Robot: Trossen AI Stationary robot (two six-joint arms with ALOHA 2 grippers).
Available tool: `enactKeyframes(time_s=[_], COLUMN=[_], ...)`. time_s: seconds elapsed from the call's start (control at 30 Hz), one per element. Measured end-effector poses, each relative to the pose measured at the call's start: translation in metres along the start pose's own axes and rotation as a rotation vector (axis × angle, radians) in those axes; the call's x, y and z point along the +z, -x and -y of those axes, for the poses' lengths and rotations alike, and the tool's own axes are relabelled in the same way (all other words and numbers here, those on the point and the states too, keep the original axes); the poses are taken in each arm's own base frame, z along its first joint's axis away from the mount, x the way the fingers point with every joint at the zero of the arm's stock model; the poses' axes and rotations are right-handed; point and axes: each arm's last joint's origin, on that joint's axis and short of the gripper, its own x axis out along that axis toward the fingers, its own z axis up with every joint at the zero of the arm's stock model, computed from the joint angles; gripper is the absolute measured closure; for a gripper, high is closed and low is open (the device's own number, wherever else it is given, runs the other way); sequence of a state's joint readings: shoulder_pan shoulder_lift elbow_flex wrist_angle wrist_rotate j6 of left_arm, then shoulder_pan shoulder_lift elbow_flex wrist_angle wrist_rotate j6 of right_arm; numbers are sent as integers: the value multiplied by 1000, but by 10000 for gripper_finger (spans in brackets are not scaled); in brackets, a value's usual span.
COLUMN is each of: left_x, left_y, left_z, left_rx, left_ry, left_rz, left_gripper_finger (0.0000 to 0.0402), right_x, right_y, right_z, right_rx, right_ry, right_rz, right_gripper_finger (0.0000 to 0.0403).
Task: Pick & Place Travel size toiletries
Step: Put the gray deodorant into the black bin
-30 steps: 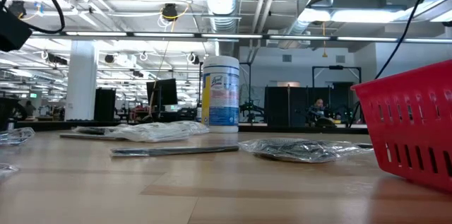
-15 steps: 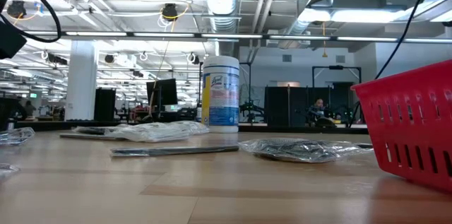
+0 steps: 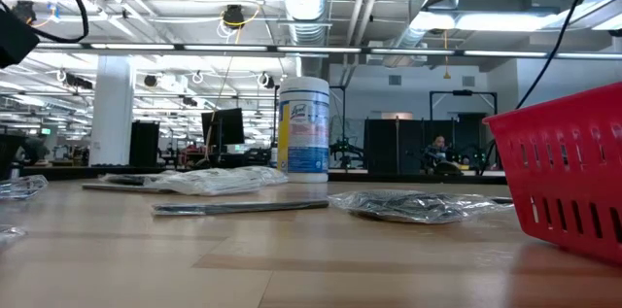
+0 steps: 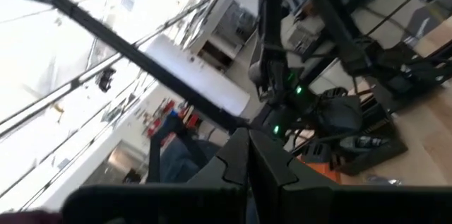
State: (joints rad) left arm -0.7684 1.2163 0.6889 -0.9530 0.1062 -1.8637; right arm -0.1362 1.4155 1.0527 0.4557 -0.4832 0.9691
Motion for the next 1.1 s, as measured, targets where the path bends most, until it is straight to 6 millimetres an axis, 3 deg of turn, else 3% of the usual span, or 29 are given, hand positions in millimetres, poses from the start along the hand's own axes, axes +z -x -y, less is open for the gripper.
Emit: enactKeyframes(time_s=[0.33, 0.6, 0.73, 1.1], left_x=[1, 9, 13, 21], left_y=[23, 48, 55, 61], left_z=[-8, -22, -26, -22], left_rx=[-127, -353, -434, -520], left_ry=[-7, 68, 90, 113], left_rz=[-18, 142, 236, 346], left_gripper_finger=[171, 183, 187, 188], right_x=[13, 21, 17, -13], right_y=[14, 36, 56, 126], right_z=[4, -17, -27, -33], right_rx=[121, 247, 176, -241], right_ry=[19, 67, 54, 50], right_rz=[-154, -282, -335, -442], right_gripper_finger=[403, 403, 403, 403])
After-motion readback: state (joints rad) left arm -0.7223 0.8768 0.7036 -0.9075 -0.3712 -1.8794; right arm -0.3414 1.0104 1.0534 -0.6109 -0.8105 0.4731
